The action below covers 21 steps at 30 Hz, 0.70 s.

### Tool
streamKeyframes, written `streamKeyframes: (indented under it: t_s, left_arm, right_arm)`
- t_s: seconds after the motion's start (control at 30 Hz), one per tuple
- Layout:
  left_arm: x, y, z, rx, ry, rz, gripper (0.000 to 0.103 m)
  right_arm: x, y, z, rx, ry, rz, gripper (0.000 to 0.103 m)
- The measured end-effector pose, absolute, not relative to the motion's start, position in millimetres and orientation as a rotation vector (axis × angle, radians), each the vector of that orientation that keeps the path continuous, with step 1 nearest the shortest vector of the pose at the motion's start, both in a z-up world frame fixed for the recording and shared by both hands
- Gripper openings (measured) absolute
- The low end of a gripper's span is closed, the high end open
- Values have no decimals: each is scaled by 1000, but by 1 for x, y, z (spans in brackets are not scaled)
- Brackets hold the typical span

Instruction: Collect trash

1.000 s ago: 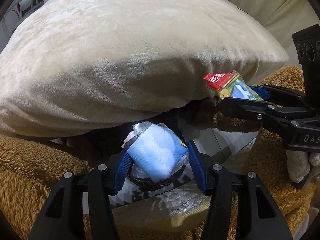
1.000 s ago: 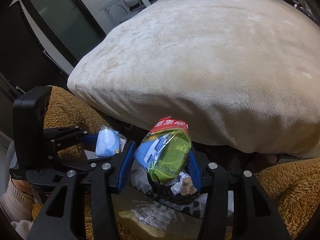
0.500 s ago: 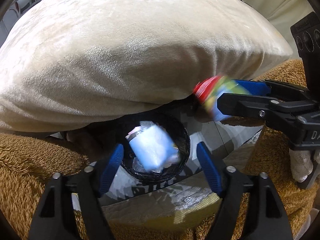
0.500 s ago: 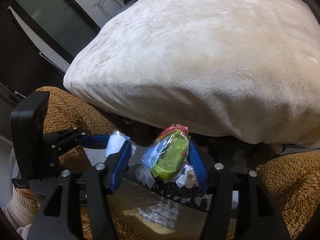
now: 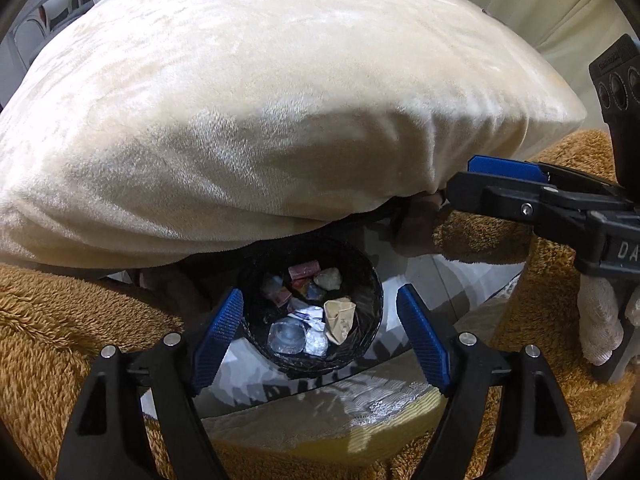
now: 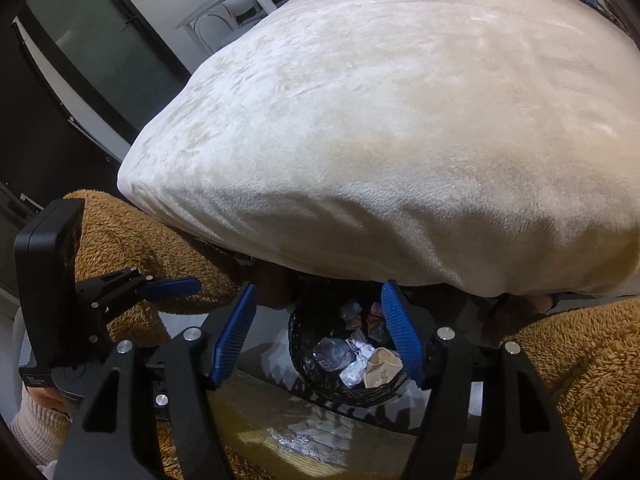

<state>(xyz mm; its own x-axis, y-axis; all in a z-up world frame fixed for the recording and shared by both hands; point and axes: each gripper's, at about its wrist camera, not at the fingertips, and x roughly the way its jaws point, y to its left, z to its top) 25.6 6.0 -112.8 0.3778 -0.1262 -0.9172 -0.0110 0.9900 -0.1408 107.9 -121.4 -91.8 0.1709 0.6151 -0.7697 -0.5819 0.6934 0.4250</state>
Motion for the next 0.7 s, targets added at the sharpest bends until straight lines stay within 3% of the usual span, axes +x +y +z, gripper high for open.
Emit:
streamKeyframes:
  t_s: [0.7]
  left_arm:
    - [19,46,-10,-183,789,-65,78]
  right_arm:
    - [111,-148,-8,1,780,833,65]
